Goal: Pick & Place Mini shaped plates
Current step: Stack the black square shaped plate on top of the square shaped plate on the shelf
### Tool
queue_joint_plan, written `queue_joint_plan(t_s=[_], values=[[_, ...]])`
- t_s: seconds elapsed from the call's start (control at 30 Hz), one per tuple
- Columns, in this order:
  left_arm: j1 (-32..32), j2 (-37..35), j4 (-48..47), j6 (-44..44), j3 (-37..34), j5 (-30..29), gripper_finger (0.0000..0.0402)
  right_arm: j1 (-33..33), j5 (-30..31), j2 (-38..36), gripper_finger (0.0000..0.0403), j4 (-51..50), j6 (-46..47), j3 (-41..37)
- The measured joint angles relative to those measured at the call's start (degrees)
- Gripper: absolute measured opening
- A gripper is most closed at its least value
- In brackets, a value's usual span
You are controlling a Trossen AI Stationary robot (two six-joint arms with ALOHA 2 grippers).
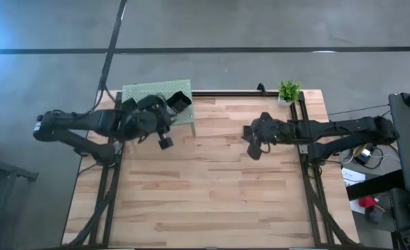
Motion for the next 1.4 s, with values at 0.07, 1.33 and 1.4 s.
queue_joint_plan(t_s=[0.07, 1.33, 1.4], values=[[-3.6, 0.5, 2.6, 0.8, 0.0, 0.0, 0.0058, -2.5, 0.0, 0.1, 0.0129, -1.8, 1.6, -0.5], [-14.7, 4.8, 7.9, 0.5, 0.0, -4.1, 0.0058, -27.6, -11.3, 19.9, 0.0116, -1.5, 12.7, -7.3], [-14.7, 4.8, 7.9, 0.5, 0.0, -4.1, 0.0058, -27.6, -11.3, 20.4, 0.0116, -1.5, 12.7, -7.1]])
